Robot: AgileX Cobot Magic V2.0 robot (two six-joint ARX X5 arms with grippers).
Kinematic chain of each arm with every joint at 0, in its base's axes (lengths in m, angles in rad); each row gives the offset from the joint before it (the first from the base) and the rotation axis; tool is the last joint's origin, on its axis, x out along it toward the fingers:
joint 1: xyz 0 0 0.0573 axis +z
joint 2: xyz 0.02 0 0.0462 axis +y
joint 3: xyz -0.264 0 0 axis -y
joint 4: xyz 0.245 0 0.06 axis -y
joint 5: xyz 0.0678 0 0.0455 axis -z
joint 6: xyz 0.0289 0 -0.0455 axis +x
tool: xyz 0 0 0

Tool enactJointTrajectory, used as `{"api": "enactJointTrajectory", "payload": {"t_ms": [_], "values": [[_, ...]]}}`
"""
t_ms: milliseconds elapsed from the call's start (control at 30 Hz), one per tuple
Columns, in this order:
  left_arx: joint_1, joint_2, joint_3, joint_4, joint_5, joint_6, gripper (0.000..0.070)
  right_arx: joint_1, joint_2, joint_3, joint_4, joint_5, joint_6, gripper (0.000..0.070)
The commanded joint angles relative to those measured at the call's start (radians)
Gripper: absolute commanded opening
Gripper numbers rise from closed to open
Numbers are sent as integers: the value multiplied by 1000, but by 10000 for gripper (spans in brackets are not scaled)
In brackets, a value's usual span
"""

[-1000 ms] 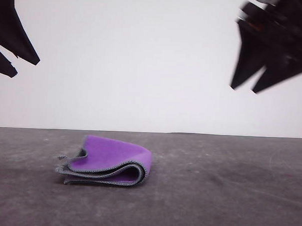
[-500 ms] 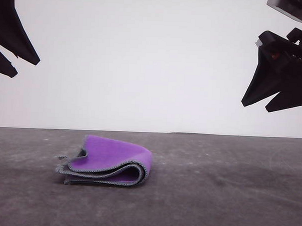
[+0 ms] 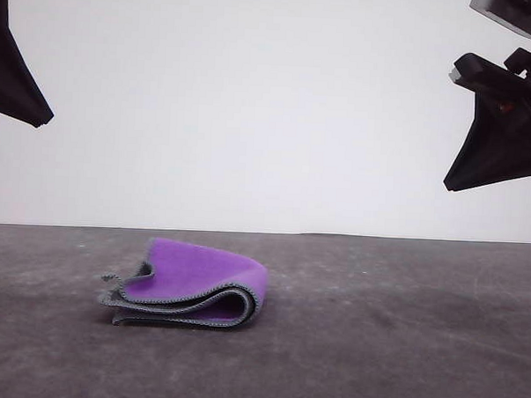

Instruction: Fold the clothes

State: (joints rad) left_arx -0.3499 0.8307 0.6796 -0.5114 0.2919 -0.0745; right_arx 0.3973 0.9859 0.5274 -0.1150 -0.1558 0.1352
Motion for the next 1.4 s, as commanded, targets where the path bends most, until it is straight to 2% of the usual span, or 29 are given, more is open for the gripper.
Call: {"api": "enactJointTrajectory", "payload": {"t_ms": [0,133,200,233,333,500,633,733,867,1100,1367], "values": [[-4,5,12,11,4,5,0,5,6,9,11,0,7,15],[-4,4,10,11,4,5,0,5,6,9,11,0,7,15],[5,-15,-7,23,3,41,0,5,6,9,11,0,7,15],[15,-30,-30,49,3,81,0,5,6,9,11,0,7,15],[48,-117,-153,169,-7,123,0,5,6,9,12,0,7,15],[132,-325,-363,356,-62,125,0,5,6,9,12,0,7,15],[223,-480,-470,423,-116,115,0,5,6,9,12,0,7,15],[288,-574,-520,425,-136,115,0,5,6,9,12,0,7,15],[332,-675,-578,424,-195,115,0,5,6,9,12,0,7,15],[337,-833,-667,399,-262,116,0,5,6,9,11,0,7,15],[338,-827,-667,406,-288,126,0,5,6,9,17,-1,7,15]]}}
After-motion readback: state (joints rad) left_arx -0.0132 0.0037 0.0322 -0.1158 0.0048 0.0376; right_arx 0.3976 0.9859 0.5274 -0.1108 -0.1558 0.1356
